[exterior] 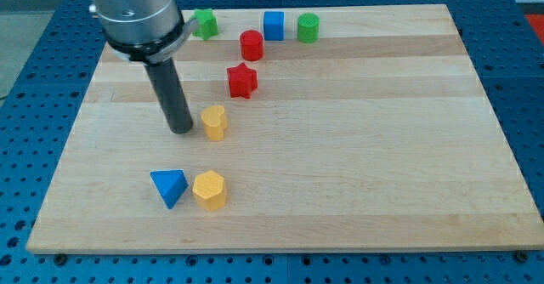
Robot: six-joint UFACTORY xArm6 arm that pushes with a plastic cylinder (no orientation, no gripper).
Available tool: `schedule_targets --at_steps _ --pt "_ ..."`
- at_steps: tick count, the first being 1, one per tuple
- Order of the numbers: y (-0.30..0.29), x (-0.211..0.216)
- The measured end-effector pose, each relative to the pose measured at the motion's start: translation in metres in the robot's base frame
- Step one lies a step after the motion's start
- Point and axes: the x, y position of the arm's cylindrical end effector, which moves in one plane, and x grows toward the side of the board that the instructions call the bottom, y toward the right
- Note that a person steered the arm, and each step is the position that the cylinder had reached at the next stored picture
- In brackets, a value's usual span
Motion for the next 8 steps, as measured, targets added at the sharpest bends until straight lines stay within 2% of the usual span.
schedule_targets --at_steps 1,2,3,4,5,6,8 --pt "0.009 0.000" --pt "-0.007 0.000" --pt "-0.025 0.021" --pt "-0.006 0.046" --pt "0.006 0.022" --pt "0.033 0.016" --pt "0.041 0.030"
